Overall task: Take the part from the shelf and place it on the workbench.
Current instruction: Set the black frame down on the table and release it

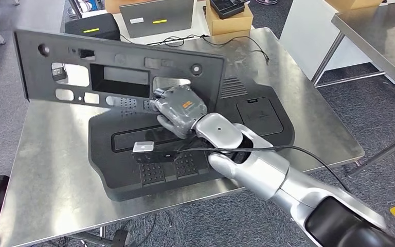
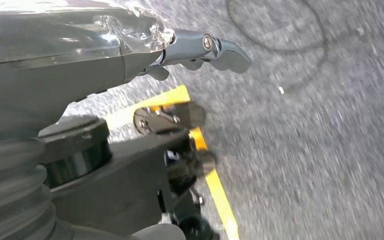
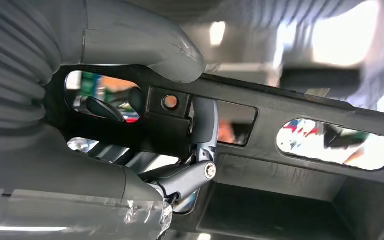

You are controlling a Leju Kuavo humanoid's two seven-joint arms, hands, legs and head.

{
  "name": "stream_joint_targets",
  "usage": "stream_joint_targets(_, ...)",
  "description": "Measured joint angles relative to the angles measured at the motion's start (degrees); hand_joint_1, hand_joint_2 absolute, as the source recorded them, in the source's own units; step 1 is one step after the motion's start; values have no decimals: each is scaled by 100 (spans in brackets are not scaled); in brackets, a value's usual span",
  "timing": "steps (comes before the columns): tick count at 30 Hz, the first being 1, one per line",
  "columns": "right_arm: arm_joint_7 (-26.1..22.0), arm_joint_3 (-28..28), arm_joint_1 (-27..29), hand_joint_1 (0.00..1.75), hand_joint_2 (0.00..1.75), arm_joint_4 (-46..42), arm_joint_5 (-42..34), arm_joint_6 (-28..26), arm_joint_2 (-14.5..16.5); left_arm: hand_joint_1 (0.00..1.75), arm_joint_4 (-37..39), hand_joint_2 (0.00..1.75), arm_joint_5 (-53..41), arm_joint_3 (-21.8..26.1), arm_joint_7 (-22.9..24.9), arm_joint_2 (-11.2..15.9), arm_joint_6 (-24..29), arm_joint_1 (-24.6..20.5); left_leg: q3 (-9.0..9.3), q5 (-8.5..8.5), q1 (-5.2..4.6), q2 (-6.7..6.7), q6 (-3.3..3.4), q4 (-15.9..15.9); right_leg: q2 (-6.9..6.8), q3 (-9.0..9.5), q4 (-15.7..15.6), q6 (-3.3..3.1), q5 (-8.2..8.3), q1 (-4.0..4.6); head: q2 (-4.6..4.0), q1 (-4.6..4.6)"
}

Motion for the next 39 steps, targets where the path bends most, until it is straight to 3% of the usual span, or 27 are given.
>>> stream_joint_targets(6, -394, 506, -158, 175, 175, 1131, -143, 56, 551, 0, 231, 175, 28, 86, 20, -278, 81, 15, -5, 0, 1, -24, 0, 0, -10, 1, -10, 0, 0, 4, 0, -2)
stream_joint_targets(14, -585, 856, -237, 175, 175, 2167, -368, 276, 876, 0, 385, 175, -79, 131, 85, -366, -40, 13, -5, 0, 0, -22, 0, 0, -7, 2, -18, 0, 0, 3, 0, 3)
stream_joint_targets(15, -597, 882, -239, 131, 131, 2271, -396, 277, 909, 0, 394, 131, -100, 131, 113, -372, -50, 12, -5, 0, 0, -22, 0, 1, -7, 3, -19, 0, 0, 3, 0, 5)
stream_joint_targets(18, -633, 947, -251, 0, 0, 2533, -467, 304, 990, 0, 415, 131, -143, 131, 189, -391, -19, 12, -3, 0, -1, -21, 0, 1, -6, 4, -19, 0, 1, 1, 0, 7)
stream_joint_targets(19, -642, 968, -255, 0, 0, 2606, -488, 323, 1012, 0, 419, 175, -149, 131, 204, -396, 4, 12, -3, 0, -1, -21, 0, 1, -6, 5, -20, 0, 1, 1, 0, 5)
stream_joint_targets(20, -650, 992, -260, 0, 0, 2677, -510, 341, 1031, 0, 421, 175, -152, 131, 212, -402, 21, 12, -2, 0, -1, -21, 0, 1, -5, 5, -20, 0, 1, 1, 0, 7)
stream_joint_targets(24, -623, 1064, -351, 0, 0, 2918, -582, 385, 1107, 0, 434, 0, -149, 131, 290, -416, 3, 12, 9, 0, -1, -16, 0, 1, -2, 12, -21, 0, 2, 1, 0, 4)
stream_joint_targets(39, -579, 1169, -449, 0, 0, 3277, -823, 388, 1155, 0, 450, 0, -115, 131, 288, -513, 171, 0, 25, 0, 0, -9, 0, 1, 3, 25, -22, -3, 7, 3, 0, 6)
